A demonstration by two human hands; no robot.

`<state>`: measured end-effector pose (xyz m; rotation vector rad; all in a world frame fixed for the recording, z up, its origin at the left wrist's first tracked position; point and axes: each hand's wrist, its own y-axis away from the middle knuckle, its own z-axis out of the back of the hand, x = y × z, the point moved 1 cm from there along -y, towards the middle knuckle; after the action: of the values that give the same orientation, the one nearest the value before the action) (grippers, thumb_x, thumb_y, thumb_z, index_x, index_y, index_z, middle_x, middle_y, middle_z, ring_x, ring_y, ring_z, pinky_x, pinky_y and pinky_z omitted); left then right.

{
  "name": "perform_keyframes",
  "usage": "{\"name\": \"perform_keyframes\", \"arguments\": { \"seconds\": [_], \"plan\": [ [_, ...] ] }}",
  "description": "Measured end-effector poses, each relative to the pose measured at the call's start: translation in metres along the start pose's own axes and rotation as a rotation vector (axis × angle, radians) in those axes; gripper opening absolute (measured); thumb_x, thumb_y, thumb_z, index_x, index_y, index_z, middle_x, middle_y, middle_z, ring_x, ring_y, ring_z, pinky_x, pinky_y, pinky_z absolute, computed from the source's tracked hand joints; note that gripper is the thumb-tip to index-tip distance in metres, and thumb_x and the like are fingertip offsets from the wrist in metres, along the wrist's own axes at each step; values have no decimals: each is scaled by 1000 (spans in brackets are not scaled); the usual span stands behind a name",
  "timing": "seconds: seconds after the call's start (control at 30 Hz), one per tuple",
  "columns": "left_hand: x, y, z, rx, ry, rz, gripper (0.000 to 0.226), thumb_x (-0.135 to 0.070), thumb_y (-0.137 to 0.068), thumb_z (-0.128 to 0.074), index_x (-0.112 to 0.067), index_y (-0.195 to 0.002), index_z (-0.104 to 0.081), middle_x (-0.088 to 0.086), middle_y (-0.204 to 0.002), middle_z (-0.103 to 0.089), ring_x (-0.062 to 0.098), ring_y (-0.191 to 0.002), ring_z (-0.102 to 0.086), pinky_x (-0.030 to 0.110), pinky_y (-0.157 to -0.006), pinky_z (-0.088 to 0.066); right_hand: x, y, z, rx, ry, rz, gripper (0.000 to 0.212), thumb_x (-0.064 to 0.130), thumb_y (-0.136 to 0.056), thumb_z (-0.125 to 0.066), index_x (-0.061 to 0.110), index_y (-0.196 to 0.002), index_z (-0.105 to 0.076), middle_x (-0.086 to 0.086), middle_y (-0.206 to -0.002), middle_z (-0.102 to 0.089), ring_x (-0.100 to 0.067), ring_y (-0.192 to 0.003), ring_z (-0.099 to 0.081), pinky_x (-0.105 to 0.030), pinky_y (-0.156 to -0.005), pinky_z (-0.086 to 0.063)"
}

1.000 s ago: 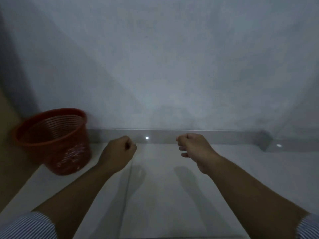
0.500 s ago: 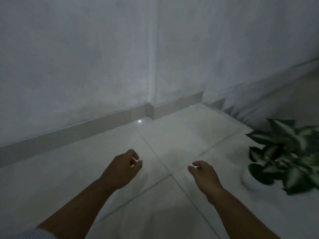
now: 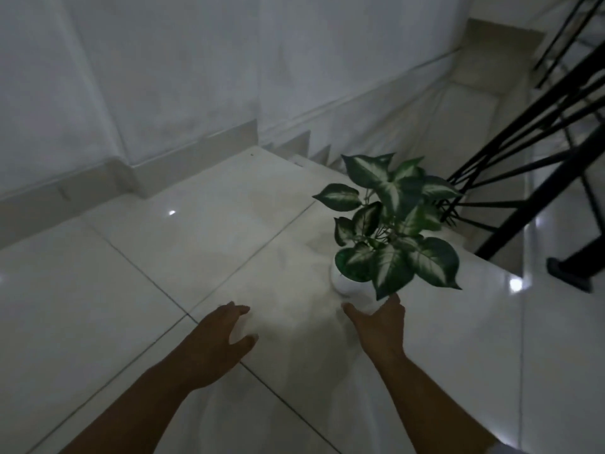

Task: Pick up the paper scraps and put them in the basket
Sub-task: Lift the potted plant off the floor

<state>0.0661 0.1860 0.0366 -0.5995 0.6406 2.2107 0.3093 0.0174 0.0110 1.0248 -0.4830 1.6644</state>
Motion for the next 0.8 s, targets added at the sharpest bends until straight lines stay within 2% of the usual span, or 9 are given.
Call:
{"name": "perform_keyframes", "arguments": {
  "seconds": [0.07, 0.17, 0.27, 0.33, 0.43, 0.57, 0.67, 0.73, 0.8],
  "plan": [
    [4, -9, -7, 115, -106, 64, 73, -59, -89, -46, -34, -150, -16, 0, -163, -1, 18, -149, -1, 39, -121, -13, -1, -20, -2, -42, 13, 34, 115, 64, -40, -84, 22, -138, -41, -6, -124, -58, -26, -114, -57, -47, -92, -54],
    [17, -13, -13, 231, -255, 168, 81, -67, -86, -42, -39, -151, -2, 2, -161, 15, 22, -148, 12, 49, -120, -12, 6, -40, -9, 11, -40, 105, 97, 39, -58, -90, 10, -138, -43, -1, -133, -53, -14, -115, -53, -27, -98, -48],
    [31, -8, -15, 269, -305, 191, 83, -68, -85, -42, -41, -150, 2, 1, -160, 20, 23, -148, 14, 54, -118, -15, 10, -54, -23, 181, -25, 37, 95, 66, -52, -81, 16, -128, -55, 2, -124, -62, -13, -111, -61, -10, -78, -47],
    [36, -5, -16, 244, -317, 176, 81, -68, -85, -42, -43, -149, 2, -1, -160, 21, 21, -148, 14, 56, -117, -17, 16, -59, -30, 170, -134, -19, 91, 59, -51, -85, 15, -126, -57, 5, -120, -61, -12, -110, -60, -1, -70, -43],
    [37, -4, -18, 210, -329, 172, 81, -67, -85, -43, -44, -149, 1, -3, -160, 22, 20, -148, 13, 57, -117, -16, 26, -61, -35, 69, -203, -13, 78, 38, -63, -87, 18, -129, -52, 10, -117, -52, -6, -109, -47, -13, -94, -39],
    [36, -4, -20, 208, -328, 176, 82, -67, -85, -44, -42, -150, 0, -3, -160, 22, 21, -148, 14, 58, -116, -13, 22, -52, -53, 95, -306, -11, 85, 32, -59, -91, 13, -132, -50, 5, -127, -58, -14, -118, -54, -7, -87, -45],
    [40, -5, -14, 215, -242, 183, 82, -67, -85, -44, -40, -151, -4, -6, -160, 20, 18, -148, 14, 56, -117, -7, 28, -35, -79, 249, -236, 41, 87, 60, -51, -87, 27, -126, -57, 5, -123, -63, -15, -110, -60, -29, -92, -54],
    [45, -3, -7, 182, -81, 194, 80, -65, -85, -46, -39, -150, -8, -8, -161, 11, 13, -148, 7, 49, -121, -5, 41, -21, -100, 421, -216, 79, 61, 40, -72, -82, 19, -124, -59, -2, -126, -63, -18, -112, -62, -16, -75, -56],
    [51, 0, 4, 81, 78, 184, 77, -56, -87, -53, -35, -151, -15, -5, -162, -6, 10, -148, -8, 32, -121, -8, 61, -3, -115, 395, -200, 186, 47, 21, -70, -85, 20, -112, -64, 7, -113, -69, -5, -103, -65, -4, -67, -50]
  ]
}}
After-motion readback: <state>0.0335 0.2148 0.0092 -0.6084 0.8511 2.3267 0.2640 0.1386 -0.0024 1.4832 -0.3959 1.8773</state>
